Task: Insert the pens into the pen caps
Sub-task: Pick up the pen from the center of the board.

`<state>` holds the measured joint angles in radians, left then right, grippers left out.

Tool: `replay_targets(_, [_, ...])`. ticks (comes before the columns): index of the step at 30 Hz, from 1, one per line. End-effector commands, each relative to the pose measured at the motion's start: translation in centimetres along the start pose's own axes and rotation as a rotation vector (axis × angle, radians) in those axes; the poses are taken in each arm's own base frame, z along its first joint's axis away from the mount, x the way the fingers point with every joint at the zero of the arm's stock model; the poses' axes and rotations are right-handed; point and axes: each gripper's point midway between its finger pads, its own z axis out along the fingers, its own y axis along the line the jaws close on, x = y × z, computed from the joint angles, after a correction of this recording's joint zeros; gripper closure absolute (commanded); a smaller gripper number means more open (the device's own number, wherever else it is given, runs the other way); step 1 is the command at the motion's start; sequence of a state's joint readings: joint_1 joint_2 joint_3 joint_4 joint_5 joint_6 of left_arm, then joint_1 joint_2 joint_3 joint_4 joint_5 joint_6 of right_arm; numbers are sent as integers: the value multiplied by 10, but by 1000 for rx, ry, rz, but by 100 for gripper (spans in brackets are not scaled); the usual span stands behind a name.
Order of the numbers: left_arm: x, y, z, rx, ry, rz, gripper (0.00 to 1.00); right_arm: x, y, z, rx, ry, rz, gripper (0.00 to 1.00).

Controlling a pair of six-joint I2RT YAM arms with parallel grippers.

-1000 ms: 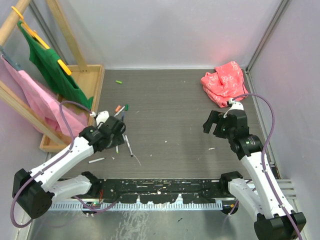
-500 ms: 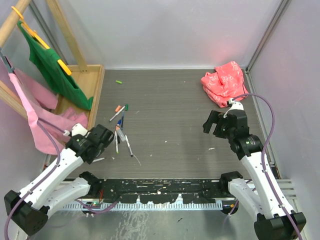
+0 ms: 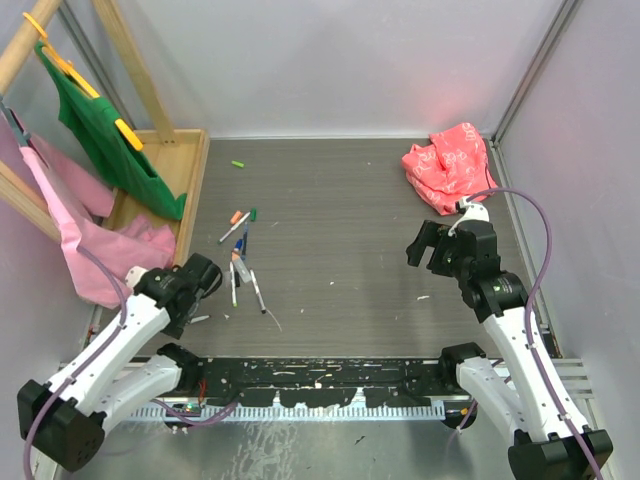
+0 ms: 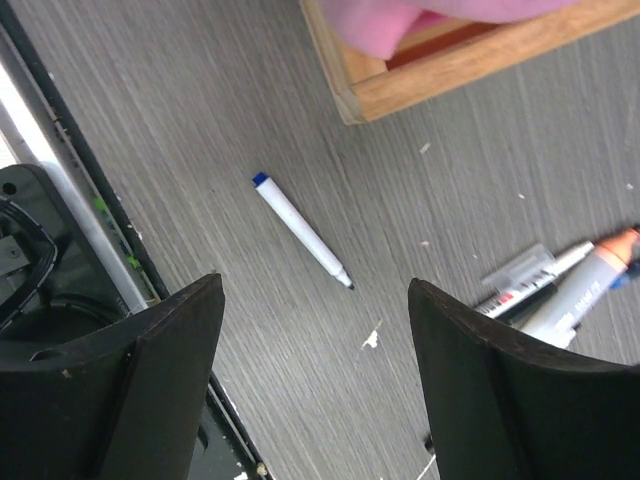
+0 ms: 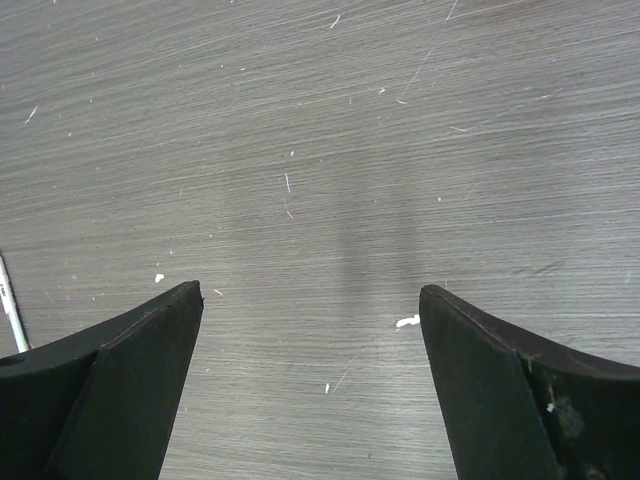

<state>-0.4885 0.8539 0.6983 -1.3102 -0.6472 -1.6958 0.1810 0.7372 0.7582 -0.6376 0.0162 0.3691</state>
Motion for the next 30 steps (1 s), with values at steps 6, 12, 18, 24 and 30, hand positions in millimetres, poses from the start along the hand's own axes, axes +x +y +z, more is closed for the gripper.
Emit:
replay_targets(6, [4, -6, 32, -110, 39, -17, 30, -18, 7, -5, -32, -72, -7, 6])
replay_targets(12, [22, -10, 54, -93, 138, -69, 35, -17, 7, -4, -33, -68, -8, 6])
replay_targets(18, [23, -10, 65, -96, 127, -81, 35, -16, 6, -3, -28, -64, -8, 6])
replay_targets(24, [25, -10, 73, -122, 132, -84, 37, -16, 6, -2, -29, -61, -7, 6])
replay_targets(30, [30, -9, 81, -162, 144, -58, 44, -15, 7, -2, -32, -59, -8, 6])
